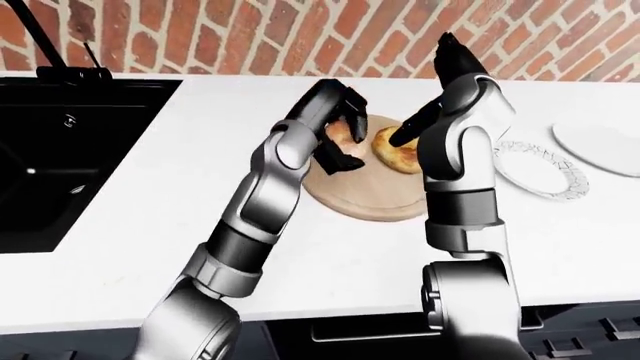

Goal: Place all breads on the cutting board.

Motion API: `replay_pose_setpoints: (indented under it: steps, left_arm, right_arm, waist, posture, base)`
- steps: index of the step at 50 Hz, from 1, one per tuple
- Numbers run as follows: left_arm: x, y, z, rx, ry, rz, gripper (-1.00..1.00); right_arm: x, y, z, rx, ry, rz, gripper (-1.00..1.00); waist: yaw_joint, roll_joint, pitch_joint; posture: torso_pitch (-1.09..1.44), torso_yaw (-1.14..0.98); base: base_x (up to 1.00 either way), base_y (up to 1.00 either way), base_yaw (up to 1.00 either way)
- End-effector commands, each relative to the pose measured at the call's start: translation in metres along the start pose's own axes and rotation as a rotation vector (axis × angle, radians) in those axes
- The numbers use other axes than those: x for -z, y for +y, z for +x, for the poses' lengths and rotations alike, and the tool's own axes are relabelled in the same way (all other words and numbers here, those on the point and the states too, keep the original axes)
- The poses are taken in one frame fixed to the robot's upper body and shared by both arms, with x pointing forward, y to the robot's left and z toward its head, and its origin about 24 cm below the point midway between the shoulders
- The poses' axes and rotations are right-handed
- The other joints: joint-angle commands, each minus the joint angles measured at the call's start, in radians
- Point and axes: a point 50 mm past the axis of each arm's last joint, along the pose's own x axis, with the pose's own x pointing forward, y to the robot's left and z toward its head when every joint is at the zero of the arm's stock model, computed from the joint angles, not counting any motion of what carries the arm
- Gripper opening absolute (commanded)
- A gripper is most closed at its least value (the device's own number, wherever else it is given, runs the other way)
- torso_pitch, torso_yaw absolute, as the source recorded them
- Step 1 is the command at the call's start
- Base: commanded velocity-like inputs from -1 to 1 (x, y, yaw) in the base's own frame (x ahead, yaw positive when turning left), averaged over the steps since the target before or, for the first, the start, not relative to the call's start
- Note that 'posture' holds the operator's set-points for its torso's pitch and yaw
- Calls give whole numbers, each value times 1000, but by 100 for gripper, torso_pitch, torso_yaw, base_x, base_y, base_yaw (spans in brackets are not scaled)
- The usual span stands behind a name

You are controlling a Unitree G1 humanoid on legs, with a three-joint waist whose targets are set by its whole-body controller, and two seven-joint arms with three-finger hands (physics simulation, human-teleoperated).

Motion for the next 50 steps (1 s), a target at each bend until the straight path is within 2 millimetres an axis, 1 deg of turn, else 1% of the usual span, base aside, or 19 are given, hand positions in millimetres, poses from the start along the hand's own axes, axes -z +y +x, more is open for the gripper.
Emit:
replay_pose_setpoints:
  steps: [1,6,7,8,15,18,20,22,23,27,31,33,36,38,43,45,46,47,50]
  left_arm:
    - [-21,9,-2,-44,-89,16,-53]
    - [-18,5,-1,-34,-86,14,-43]
    - [-17,3,-1,-31,-84,15,-32]
    - [-16,2,-1,-29,-85,17,-33]
    - [-10,-3,-1,-19,-78,28,-16]
    - [-9,-5,-1,-15,-76,32,-3]
    - [-8,-7,-1,-12,-74,36,16]
    - [-7,-7,-1,-11,-72,39,25]
    - [-5,-8,-1,-10,-71,41,38]
    - [-5,-9,-2,-3,-72,38,57]
    - [-4,-8,-2,-4,-73,39,60]
    - [-8,-2,-3,-12,-79,35,61]
    - [-17,20,-9,-50,-92,22,62]
    - [-22,35,-15,-79,-98,13,62]
    - [-32,85,-38,-182,-102,11,62]
    - [-31,106,-49,-231,-94,3,62]
    - [-31,114,-53,-245,-93,3,62]
    - [-28,125,-62,-272,-89,-3,62]
    - [-23,153,-80,-351,-72,-39,61]
  right_arm:
    - [-12,-18,-6,79,-54,3,100]
    - [-12,-17,-4,77,-54,5,100]
    - [-12,-17,-5,75,-55,5,100]
    - [-12,-17,-5,76,-54,5,100]
    - [-11,-16,-5,75,-52,4,100]
    - [-11,-16,-5,75,-53,4,100]
    - [-10,-16,-4,75,-52,4,100]
    - [-9,-15,-4,73,-52,3,100]
    - [-9,-16,-4,74,-51,2,100]
    - [-11,-17,-5,75,-54,2,100]
    - [-10,-15,-4,74,-53,0,100]
    - [-12,-17,-5,75,-56,0,100]
    - [-13,-21,-8,77,-63,1,100]
    - [-12,-29,-12,82,-69,13,100]
    - [-6,-50,-31,100,-80,18,100]
    - [1,-57,-39,108,-79,12,100]
    - [2,-59,-43,114,-79,9,100]
    - [6,-65,-49,124,-75,2,100]
    - [15,-74,-55,138,-60,3,100]
  waist:
    - [1,-8,-31]
    - [1,-10,-32]
    - [1,-11,-32]
    - [1,-11,-32]
    - [2,-12,-32]
    - [2,-12,-33]
    - [2,-12,-33]
    - [2,-12,-33]
    - [2,-12,-34]
    - [2,-12,-35]
    - [1,-11,-35]
    - [0,-10,-35]
    - [0,-8,-35]
    - [-1,-6,-32]
    - [-2,0,-25]
    - [-2,3,-21]
    - [-2,5,-19]
    - [-2,6,-18]
    - [-5,11,-16]
  posture:
    - [0,0]
    - [0,0]
    - [0,0]
    - [0,0]
    - [0,0]
    - [0,0]
    - [0,0]
    - [0,0]
    - [0,0]
    - [0,0]
    - [0,0]
    - [0,0]
    - [0,0]
    - [0,0]
    - [0,0]
    - [0,0]
    - [0,0]
    - [0,0]
    - [0,0]
  base:
    - [0,0,0]
    - [0,0,0]
    - [0,0,0]
    - [0,0,0]
    - [0,0,0]
    - [0,0,0]
    - [0,0,0]
    - [0,0,0]
    - [0,0,0]
    - [0,0,0]
    - [0,0,0]
    - [0,0,0]
    - [0,0,0]
    - [0,0,0]
    - [0,0,0]
    - [0,0,0]
    - [0,0,0]
    - [0,0,0]
    - [0,0,0]
